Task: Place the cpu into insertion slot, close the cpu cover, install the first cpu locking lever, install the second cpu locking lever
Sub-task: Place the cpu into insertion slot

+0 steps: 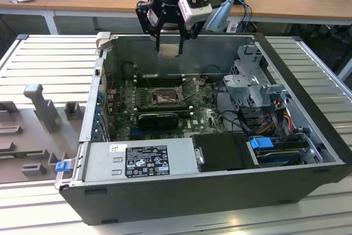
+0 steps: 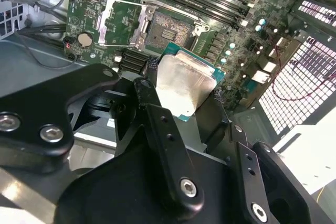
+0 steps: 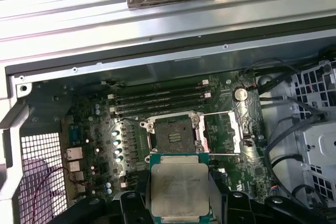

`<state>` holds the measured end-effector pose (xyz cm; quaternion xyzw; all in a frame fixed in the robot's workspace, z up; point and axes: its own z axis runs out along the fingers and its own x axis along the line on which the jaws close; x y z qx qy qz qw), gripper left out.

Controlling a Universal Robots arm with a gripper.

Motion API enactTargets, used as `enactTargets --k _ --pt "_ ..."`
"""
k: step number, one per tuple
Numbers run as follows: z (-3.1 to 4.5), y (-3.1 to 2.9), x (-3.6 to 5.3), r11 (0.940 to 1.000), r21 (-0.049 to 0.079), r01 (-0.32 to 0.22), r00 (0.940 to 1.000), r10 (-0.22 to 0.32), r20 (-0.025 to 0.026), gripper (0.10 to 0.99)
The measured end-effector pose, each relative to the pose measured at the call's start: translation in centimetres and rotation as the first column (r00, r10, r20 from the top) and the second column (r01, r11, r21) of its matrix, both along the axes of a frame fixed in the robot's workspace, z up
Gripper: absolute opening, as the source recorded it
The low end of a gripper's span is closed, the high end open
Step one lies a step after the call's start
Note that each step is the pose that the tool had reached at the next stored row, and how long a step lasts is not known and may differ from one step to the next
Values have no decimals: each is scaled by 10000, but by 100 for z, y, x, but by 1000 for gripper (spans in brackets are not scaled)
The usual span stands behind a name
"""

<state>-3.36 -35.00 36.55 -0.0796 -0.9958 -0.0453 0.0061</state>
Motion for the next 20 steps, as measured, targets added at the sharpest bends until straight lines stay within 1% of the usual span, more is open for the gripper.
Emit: enactTargets --k 20 --pt "-15 0 0 9985 1 554 9985 -554 0 533"
